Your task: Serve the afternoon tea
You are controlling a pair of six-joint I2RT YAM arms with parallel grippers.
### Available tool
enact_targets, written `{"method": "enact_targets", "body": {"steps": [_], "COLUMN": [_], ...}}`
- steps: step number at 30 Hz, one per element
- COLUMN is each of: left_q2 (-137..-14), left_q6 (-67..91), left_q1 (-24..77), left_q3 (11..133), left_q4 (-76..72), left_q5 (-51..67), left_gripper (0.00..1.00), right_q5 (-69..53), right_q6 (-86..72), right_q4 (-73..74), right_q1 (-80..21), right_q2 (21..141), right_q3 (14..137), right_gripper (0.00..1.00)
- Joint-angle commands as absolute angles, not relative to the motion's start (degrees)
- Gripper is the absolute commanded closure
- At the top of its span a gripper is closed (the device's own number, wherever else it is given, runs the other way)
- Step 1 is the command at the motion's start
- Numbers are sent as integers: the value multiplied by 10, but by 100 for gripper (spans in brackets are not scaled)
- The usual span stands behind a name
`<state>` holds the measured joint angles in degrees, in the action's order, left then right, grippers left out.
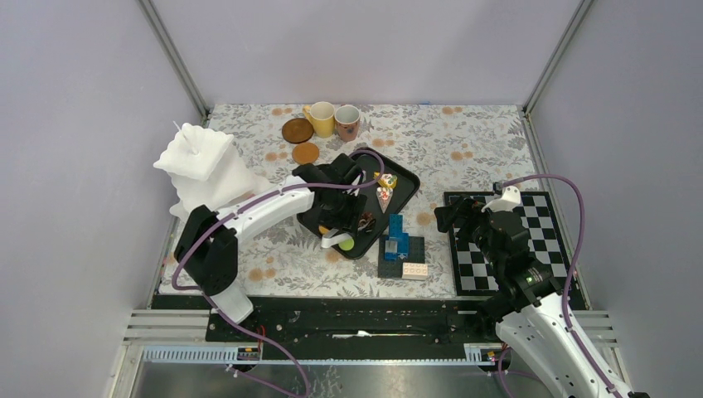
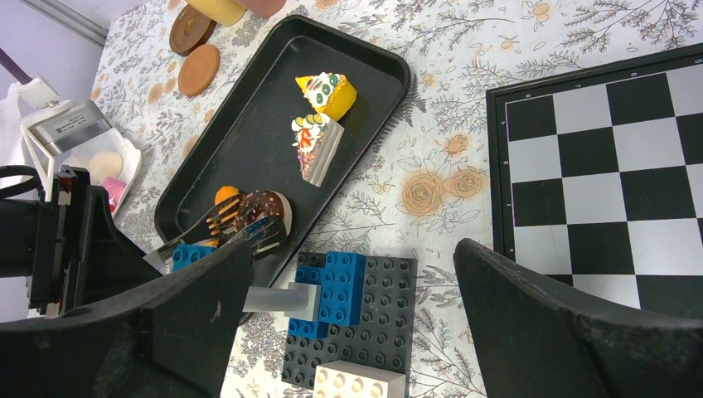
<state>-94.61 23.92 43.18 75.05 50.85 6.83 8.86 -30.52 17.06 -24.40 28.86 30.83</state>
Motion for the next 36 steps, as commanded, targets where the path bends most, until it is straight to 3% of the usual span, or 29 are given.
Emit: {"method": "enact_targets", "body": {"steps": [1,12,17,22,27,36], "left_q2": [-947,-926,-901,-883,-856,-736], "left_q6": [234,248,262,292,314,350], "left_q1": [433,435,434,433,408,303], "left_q3": [783,801,821,875,893,762], "left_q4": [494,503,513,573,573,430], "left_q5": [54,4,-48,-231,-332,-442], "left_gripper": [40,62,65,66,66,67], "right_q5": [90,91,91,90,84,87], "right_q6": [-309,-310,-310,-310,-311,-308], "right_q4": [156,156,156,154,151,150], "right_q1": [-248,-248,-248,-248,-248,-248], "right_q2": [285,288,287,287,290,282], "right_q3": [308,306,307,305,306,302], "right_gripper": [2,2,2,2,2,2]}}
